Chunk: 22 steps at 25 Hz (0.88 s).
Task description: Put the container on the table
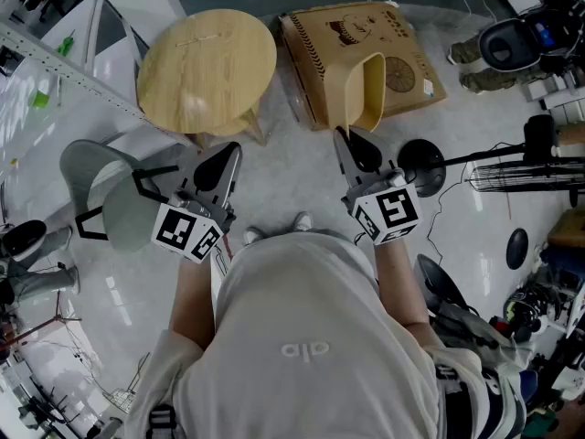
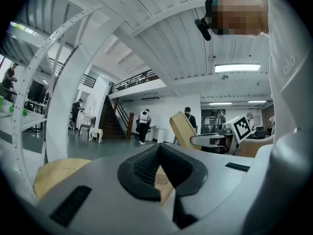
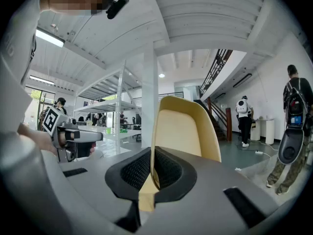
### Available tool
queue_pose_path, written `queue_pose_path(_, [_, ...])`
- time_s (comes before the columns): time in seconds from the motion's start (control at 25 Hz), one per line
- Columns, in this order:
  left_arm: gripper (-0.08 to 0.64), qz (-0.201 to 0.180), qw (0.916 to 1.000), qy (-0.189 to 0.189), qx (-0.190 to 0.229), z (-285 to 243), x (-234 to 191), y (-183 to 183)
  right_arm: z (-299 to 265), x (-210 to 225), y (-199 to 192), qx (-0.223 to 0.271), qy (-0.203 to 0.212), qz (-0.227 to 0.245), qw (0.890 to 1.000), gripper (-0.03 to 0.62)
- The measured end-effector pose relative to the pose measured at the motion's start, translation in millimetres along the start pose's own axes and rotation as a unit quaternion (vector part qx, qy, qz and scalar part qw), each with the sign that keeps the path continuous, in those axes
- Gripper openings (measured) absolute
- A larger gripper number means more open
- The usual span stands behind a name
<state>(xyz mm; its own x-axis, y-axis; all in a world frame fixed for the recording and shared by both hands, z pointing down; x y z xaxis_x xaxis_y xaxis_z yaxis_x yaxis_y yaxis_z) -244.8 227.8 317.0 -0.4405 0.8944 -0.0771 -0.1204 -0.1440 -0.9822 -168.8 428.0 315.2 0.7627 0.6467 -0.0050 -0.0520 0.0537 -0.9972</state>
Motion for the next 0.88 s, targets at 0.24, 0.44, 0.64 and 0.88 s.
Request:
queue_pose_path(0.24, [0.015,-0.001,1.0000,0.001,-0.004,-32.0,7.3,-12.9,-2.7,28.7,-5.5,0.004,0.005,-0.011,1.000,0.035])
queue_pose_path(0.44, [0.015,-0.001,0.9999,0.007,-0.013,-54.4,17.5,-22.4,2.8,54.2,-4.5,0.015,0.012,-0.026,0.999,0.035])
queue_pose_path(0.64, [0.015,-0.004,0.9997,0.008,-0.025,-70.4,18.4,-33.1,-4.2,73.6,-9.5,0.007,0.017,-0.029,0.999,0.037])
queue_pose_path(0.88, [0.015,0.009,0.9995,0.014,-0.026,-87.4,-12.8,-47.2,-37.3,85.7,-25.6,-0.007,0.016,-0.029,0.999,0.037])
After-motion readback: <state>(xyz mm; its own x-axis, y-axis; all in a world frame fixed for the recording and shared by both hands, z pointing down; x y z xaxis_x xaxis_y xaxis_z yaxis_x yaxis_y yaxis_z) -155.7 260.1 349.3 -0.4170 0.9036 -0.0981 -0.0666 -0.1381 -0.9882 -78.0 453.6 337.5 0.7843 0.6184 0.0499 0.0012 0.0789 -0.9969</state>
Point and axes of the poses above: the fingertips, and each gripper's own axes: z backward along the fingers, x to its right, y out of its top, the point moved 3 cm from there along z, backward along the fingers, and after that the axes turned 10 degrees about x, right-handed, at the moved point
